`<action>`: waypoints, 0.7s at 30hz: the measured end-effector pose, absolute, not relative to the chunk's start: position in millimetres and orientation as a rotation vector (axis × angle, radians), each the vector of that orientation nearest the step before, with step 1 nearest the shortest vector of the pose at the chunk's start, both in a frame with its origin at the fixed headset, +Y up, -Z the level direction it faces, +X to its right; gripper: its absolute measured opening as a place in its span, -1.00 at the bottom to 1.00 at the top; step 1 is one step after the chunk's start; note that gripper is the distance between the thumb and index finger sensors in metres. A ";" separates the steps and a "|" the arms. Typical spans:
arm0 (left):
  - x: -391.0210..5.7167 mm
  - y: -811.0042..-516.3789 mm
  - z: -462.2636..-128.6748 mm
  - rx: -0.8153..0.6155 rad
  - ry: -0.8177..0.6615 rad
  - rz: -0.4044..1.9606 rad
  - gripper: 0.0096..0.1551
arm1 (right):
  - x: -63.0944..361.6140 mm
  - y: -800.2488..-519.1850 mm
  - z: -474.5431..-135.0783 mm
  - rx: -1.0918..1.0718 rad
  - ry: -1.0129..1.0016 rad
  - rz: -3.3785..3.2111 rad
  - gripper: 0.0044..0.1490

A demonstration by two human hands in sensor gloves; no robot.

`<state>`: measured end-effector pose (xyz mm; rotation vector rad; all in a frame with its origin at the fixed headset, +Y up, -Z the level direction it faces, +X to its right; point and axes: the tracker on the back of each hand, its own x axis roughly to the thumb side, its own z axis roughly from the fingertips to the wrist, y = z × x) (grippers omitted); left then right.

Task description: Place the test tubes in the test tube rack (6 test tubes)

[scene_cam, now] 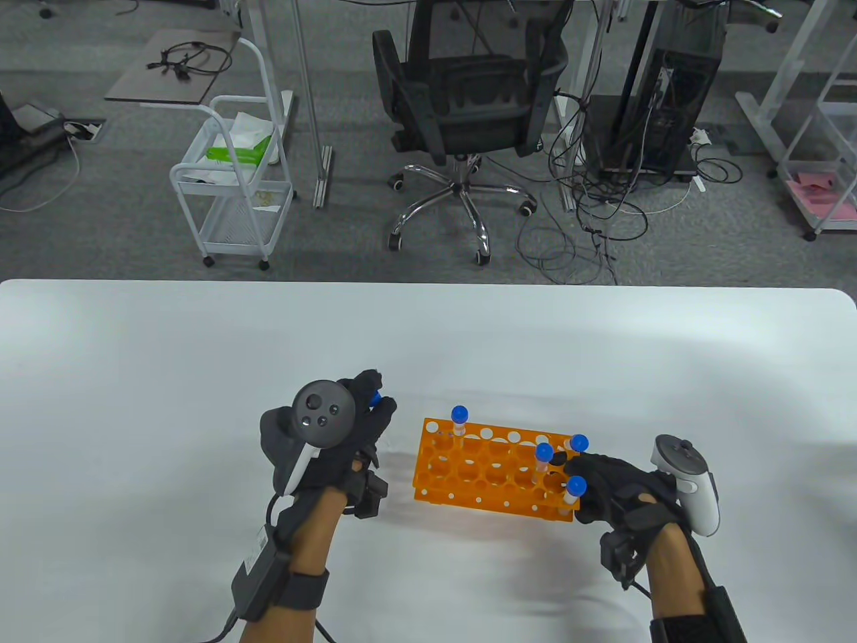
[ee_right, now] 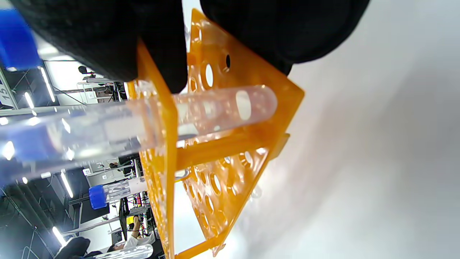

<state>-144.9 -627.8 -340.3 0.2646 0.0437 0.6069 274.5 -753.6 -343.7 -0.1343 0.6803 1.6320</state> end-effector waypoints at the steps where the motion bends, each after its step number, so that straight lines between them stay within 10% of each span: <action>1: -143.8 -626.8 -339.6 0.267 0.037 0.607 -0.40 | 274.2 -754.2 -343.5 -0.134 0.683 1.621 -0.43; 21: -91.0 -600.3 -308.5 0.275 -0.199 0.568 -0.39 | 272.0 -752.7 -343.1 -0.130 0.685 1.622 -0.43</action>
